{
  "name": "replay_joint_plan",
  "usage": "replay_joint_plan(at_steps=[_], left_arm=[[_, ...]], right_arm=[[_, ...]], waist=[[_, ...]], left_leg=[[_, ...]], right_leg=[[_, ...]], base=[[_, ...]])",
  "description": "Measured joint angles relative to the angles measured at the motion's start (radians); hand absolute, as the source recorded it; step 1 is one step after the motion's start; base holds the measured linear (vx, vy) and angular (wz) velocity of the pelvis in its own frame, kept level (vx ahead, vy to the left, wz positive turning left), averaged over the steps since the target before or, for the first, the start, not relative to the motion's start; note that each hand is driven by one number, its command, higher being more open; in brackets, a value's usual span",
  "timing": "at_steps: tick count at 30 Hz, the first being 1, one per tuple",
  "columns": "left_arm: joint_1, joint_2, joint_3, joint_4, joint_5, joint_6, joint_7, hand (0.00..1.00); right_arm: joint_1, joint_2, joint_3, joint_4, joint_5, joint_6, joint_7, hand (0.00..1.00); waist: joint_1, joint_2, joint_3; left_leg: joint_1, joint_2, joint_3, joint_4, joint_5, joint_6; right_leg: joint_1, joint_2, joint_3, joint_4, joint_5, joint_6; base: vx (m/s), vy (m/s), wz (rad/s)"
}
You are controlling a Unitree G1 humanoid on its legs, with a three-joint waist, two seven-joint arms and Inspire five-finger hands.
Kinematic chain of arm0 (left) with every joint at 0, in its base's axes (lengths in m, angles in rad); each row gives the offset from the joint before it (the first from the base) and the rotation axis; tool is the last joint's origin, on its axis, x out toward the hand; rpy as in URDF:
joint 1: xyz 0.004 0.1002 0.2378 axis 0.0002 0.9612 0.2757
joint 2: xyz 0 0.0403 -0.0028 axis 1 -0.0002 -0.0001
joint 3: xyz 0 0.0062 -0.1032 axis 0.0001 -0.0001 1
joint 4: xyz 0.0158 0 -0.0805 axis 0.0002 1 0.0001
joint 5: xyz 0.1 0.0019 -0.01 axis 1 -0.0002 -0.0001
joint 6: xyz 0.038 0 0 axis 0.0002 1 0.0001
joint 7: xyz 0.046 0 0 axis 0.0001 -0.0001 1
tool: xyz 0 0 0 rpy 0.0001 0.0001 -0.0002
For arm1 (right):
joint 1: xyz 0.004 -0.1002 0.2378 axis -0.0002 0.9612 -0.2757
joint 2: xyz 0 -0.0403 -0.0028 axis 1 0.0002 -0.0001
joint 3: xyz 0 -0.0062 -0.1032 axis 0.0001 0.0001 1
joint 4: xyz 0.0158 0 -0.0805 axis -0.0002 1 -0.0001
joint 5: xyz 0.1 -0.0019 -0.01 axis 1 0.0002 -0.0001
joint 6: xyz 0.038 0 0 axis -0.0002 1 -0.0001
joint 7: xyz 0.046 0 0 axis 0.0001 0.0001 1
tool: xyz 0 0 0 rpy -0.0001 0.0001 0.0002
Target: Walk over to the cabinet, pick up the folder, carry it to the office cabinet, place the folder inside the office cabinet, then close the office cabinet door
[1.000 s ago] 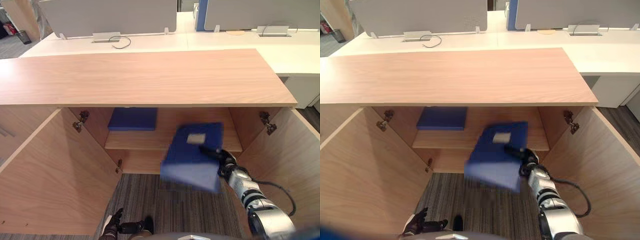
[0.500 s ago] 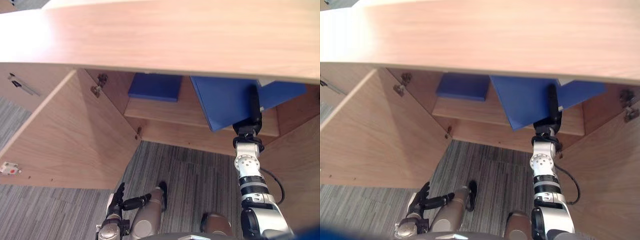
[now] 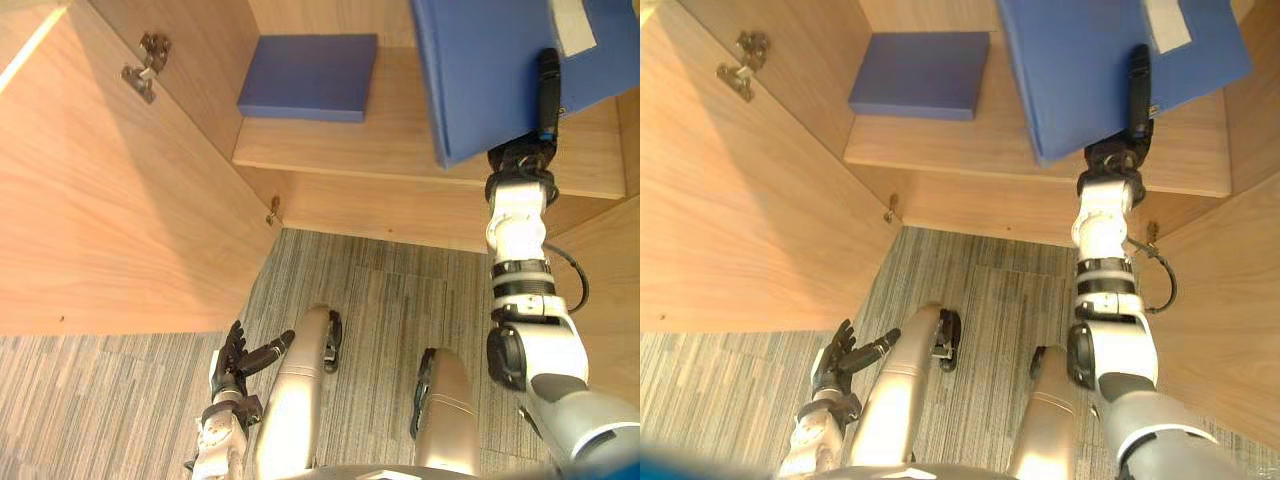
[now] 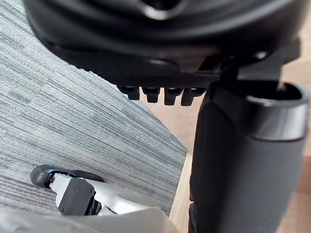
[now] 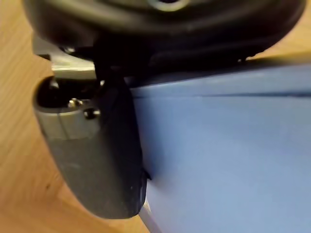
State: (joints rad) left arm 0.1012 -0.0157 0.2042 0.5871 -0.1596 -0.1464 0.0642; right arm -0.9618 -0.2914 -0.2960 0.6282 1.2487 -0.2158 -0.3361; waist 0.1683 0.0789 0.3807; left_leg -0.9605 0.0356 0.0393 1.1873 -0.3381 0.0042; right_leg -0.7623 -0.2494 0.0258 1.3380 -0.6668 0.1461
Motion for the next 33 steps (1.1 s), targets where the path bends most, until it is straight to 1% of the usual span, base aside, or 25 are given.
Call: replay_joint_plan(at_steps=[1,2,3,5,6,8,10,11,12,14,16,18,23,24,25,27,29,33], left_arm=[[-0.016,0.005,0.003,0.036,0.005,0.027,0.040,1.00],[-0.019,0.011,0.007,0.060,0.005,0.043,0.056,1.00],[-0.020,0.012,0.021,0.108,0.005,0.075,0.088,1.00],[-0.006,0.006,0.018,0.155,0.005,0.109,0.114,1.00],[-0.003,-0.001,0.034,0.158,-0.011,0.123,0.114,1.00],[-0.002,-0.012,0.045,0.158,-0.008,0.129,0.133,1.00],[-0.002,-0.015,0.049,0.153,-0.006,0.125,0.137,1.00],[-0.002,-0.019,0.054,0.150,-0.006,0.124,0.136,1.00],[0.000,-0.022,0.057,0.146,-0.006,0.124,0.136,1.00],[0.000,-0.024,0.057,0.141,-0.006,0.124,0.136,1.00],[0.001,-0.028,0.058,0.141,-0.006,0.121,0.139,1.00],[0.003,-0.029,0.057,0.141,-0.006,0.114,0.145,1.00],[0.007,-0.029,0.056,0.141,-0.039,0.104,0.148,1.00],[0.008,-0.029,0.056,0.141,-0.050,0.102,0.149,1.00],[0.009,-0.029,0.056,0.141,-0.053,0.102,0.151,1.00],[0.012,-0.029,0.054,0.141,-0.067,0.102,0.153,1.00],[0.012,-0.030,0.053,0.141,-0.067,0.102,0.155,1.00],[0.016,-0.028,0.045,0.140,-0.075,0.093,0.160,1.00]], right_arm=[[-0.037,0.000,-0.043,0.032,0.032,-0.001,-0.032,0.00],[-0.051,0.000,-0.061,0.044,0.051,-0.002,-0.048,0.00],[-0.081,-0.008,-0.120,0.067,0.071,-0.015,-0.083,0.00],[-0.119,-0.039,-0.175,0.100,0.089,-0.040,-0.121,0.00],[-0.130,-0.048,-0.192,0.108,0.089,-0.045,-0.134,0.00],[-0.147,-0.080,-0.204,0.125,0.088,-0.055,-0.168,0.00],[-0.177,-0.091,-0.206,0.132,0.088,-0.048,-0.191,0.00],[-0.192,-0.093,-0.207,0.136,0.088,-0.043,-0.195,1.00],[-0.205,-0.095,-0.210,0.143,0.087,-0.039,-0.204,1.00],[-0.229,-0.106,-0.224,0.157,0.087,-0.032,-0.224,1.00],[-0.241,-0.108,-0.234,0.158,0.069,-0.021,-0.244,1.00],[-0.244,-0.110,-0.234,0.186,-0.016,0.015,-0.264,1.00],[-0.244,-0.113,-0.224,0.252,-0.138,0.093,-0.270,1.00],[-0.244,-0.115,-0.212,0.265,-0.175,0.117,-0.271,1.00],[-0.244,-0.118,-0.198,0.271,-0.192,0.129,-0.270,1.00],[-0.244,-0.129,-0.142,0.282,-0.229,0.166,-0.263,1.00],[-0.244,-0.138,-0.110,0.289,-0.238,0.188,-0.257,1.00],[-0.244,-0.154,-0.058,0.329,-0.308,0.238,-0.221,1.00]], waist=[[-0.001,-0.007,0.005],[-0.003,-0.012,0.008],[-0.005,-0.018,0.012],[-0.002,-0.023,0.017],[-0.001,-0.024,0.017],[0.008,-0.023,0.019],[0.011,-0.023,0.019],[0.011,-0.022,0.018],[0.013,-0.021,0.017],[0.022,-0.021,0.017],[0.024,-0.020,0.017],[0.025,-0.020,0.017],[0.024,-0.020,0.017],[0.024,-0.020,0.017],[0.024,-0.020,0.017],[0.024,-0.020,0.017],[0.026,-0.020,0.017],[0.020,-0.018,0.016]], left_leg=[[-0.009,-0.006,-0.003,0.006,0.001,0.001],[-0.012,-0.011,-0.006,0.009,0.002,0.004],[-0.026,-0.021,-0.022,0.019,0.003,0.005],[-0.041,-0.035,-0.036,0.029,0.003,0.006],[-0.046,-0.038,-0.042,0.032,0.003,0.006],[-0.049,-0.056,-0.059,0.037,0.003,0.004],[-0.048,-0.070,-0.061,0.036,0.004,0.002],[-0.048,-0.076,-0.066,0.036,0.005,-0.001],[-0.048,-0.080,-0.075,0.033,0.003,-0.008],[-0.048,-0.086,-0.078,0.023,0.008,-0.014],[-0.048,-0.097,-0.081,0.012,0.022,-0.006],[-0.045,-0.098,-0.087,0.007,0.024,-0.005],[-0.029,-0.094,-0.085,0.002,0.024,-0.005],[-0.022,-0.092,-0.085,0.000,0.024,-0.005],[-0.018,-0.091,-0.084,-0.001,0.023,-0.005],[-0.009,-0.081,-0.080,-0.006,0.023,-0.005],[-0.002,-0.072,-0.079,-0.011,0.023,-0.006],[0.038,-0.066,-0.076,-0.042,0.023,-0.006]], right_leg=[[-0.005,-0.007,-0.004,0.008,-0.006,-0.001],[-0.005,-0.012,-0.008,0.012,-0.011,-0.001],[-0.003,-0.019,-0.026,0.016,-0.017,0.001],[-0.001,-0.033,-0.046,0.023,-0.022,0.001],[0.000,-0.035,-0.053,0.025,-0.024,0.002],[0.016,-0.053,-0.081,0.030,-0.036,-0.002],[0.022,-0.068,-0.087,0.036,-0.049,-0.002],[0.029,-0.075,-0.096,0.038,-0.053,-0.004],[0.036,-0.076,-0.107,0.036,-0.055,-0.006],[0.037,-0.082,-0.115,0.033,-0.056,-0.007],[0.040,-0.093,-0.123,0.029,-0.056,-0.007],[0.051,-0.093,-0.135,0.018,-0.056,-0.007],[0.072,-0.091,-0.138,0.002,-0.056,-0.007],[0.078,-0.089,-0.138,-0.002,-0.056,-0.007],[0.081,-0.088,-0.138,-0.003,-0.056,-0.007],[0.084,-0.083,-0.136,-0.007,-0.054,-0.006],[0.089,-0.075,-0.135,-0.015,-0.050,-0.006],[0.126,-0.068,-0.138,-0.054,-0.036,-0.004]], base=[[-0.02,0.003,0.19],[0.00,-0.007,0.28],[0.02,-0.012,0.28],[0.03,-0.012,0.32],[0.03,-0.006,0.33],[0.01,-0.013,0.32],[-0.02,-0.023,0.25],[-0.03,-0.032,0.22],[-0.03,-0.036,0.20],[-0.02,-0.045,0.18],[-0.01,-0.047,0.18],[0.01,-0.040,0.09],[0.00,-0.007,0.00],[-0.01,-0.023,-0.03],[-0.02,-0.023,-0.06],[-0.03,-0.024,-0.11],[-0.03,-0.023,-0.11],[0.00,-0.013,-0.06]])
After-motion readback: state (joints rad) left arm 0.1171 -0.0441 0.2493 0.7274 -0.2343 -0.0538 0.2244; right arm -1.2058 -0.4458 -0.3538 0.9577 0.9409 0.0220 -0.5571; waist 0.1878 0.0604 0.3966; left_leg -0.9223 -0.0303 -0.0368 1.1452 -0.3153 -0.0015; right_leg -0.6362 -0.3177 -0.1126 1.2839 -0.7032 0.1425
